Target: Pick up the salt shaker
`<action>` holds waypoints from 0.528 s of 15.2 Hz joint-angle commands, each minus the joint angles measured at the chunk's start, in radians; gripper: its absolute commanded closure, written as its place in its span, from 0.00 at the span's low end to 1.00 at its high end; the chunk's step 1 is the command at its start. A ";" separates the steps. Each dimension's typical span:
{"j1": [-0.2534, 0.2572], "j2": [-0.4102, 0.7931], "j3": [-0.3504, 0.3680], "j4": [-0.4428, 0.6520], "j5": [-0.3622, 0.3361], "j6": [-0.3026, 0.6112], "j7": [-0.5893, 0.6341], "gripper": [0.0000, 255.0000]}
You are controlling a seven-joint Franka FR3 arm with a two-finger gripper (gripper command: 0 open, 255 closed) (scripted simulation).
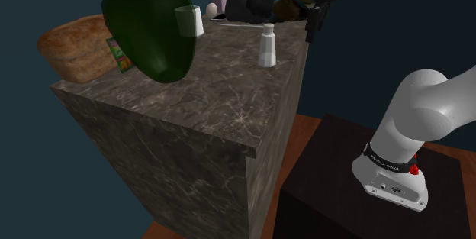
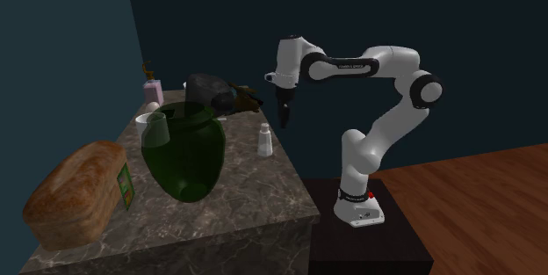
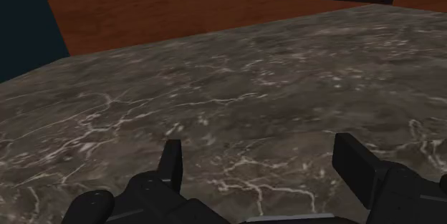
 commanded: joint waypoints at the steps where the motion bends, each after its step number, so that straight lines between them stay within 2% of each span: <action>1: 0.000 0.000 0.000 0.000 0.000 0.000 0.000 0.00; 8: 0.090 0.068 0.047 0.094 0.143 0.031 0.026 0.00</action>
